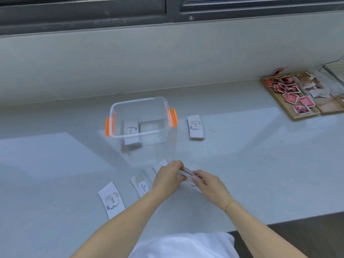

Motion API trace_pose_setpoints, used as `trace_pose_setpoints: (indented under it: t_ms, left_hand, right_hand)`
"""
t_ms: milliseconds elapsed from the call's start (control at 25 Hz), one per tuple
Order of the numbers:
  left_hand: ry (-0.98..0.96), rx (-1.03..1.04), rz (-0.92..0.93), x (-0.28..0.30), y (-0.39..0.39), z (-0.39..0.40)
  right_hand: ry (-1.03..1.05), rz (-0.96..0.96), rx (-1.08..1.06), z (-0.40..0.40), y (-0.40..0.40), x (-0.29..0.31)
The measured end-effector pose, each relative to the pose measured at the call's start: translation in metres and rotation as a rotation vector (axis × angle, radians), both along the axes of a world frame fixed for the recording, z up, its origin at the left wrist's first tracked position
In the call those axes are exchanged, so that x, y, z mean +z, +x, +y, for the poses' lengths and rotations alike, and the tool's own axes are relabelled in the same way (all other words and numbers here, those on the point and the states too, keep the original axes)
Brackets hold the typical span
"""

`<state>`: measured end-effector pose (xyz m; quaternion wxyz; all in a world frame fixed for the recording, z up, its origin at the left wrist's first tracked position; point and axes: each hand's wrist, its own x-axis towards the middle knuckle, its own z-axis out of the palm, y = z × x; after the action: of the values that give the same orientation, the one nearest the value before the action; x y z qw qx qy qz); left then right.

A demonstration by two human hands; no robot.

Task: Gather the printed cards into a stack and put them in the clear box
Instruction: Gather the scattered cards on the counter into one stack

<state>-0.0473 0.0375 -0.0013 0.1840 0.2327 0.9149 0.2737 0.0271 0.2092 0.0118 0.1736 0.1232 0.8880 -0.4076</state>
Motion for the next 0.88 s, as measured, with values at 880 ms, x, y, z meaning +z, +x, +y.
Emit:
trace_pose_setpoints:
  t_ms: [880]
  left_hand:
    - [-0.283, -0.309, 0.216, -0.013, -0.018, -0.038]
  right_hand:
    - [0.722, 0.147, 0.257, -0.015, 0.001, -0.022]
